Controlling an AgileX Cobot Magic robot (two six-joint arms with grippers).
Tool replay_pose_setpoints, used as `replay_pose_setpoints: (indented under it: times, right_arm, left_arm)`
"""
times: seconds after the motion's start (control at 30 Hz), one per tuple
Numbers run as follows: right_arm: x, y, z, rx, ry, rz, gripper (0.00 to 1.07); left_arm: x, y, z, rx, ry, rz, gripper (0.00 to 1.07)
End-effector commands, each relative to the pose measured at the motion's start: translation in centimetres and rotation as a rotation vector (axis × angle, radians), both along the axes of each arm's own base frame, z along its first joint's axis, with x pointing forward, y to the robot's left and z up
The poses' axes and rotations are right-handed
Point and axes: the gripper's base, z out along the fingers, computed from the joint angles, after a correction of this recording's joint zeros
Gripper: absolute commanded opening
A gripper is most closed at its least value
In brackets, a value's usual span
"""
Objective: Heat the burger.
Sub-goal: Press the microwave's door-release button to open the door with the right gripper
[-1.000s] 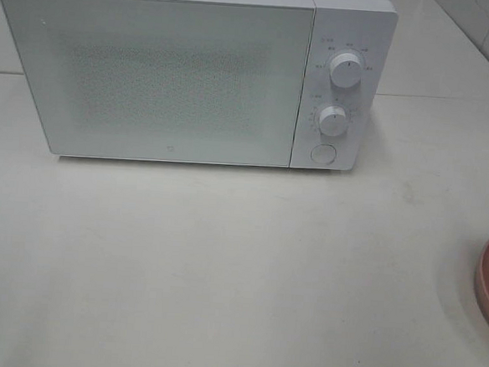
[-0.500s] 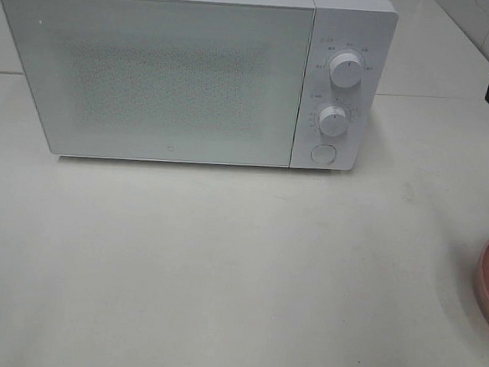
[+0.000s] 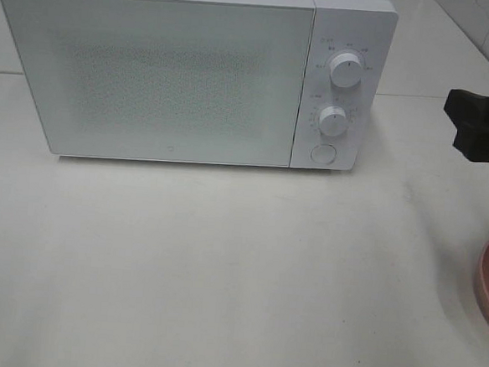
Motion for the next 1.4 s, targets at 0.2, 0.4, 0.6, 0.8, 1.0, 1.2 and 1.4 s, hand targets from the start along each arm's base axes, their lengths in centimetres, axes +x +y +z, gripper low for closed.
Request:
replay_pose_setpoints:
  times: [0.2,0.4,0.6,0.8,1.0,1.2,1.4]
  right_arm:
    - [0.5,0.0,-2.4,0.043,0.001,-0.047,0.74]
    - [0.3,2.2,-3.3,-0.027,-0.007,-0.009,0.74]
    - [0.1,4.3,-4.4,-0.066,-0.007,0.005,0.74]
    - [-0.4,6.2,-5.6,-0.036,0.021,-0.024,0.74]
    - [-1.0,7.2,-6.8,-0.036,0.047,-0.070,0.74]
    - [-1.3,8.3,-7.7,-0.053,0.064,-0.075,0.74]
    - [-1.0,8.7,-7.5,0.046,0.062,-0.096,0.74]
  left_arm:
    - [0.1,0.0,0.0,0.002,-0.009,-0.001,0.98]
    - [0.1,0.0,0.0,0.002,-0.009,-0.001,0.98]
    - [0.1,0.0,0.0,0.002,-0.009,-0.001,0.98]
    - [0.1,0.0,0.0,0.002,-0.009,-0.001,0.98]
    - [0.1,0.0,0.0,0.002,-0.009,-0.001,0.98]
    - [0.1,0.0,0.0,0.002,-0.009,-0.001,0.98]
    - [0.1,0.0,0.0,0.002,-0.009,-0.001,0.98]
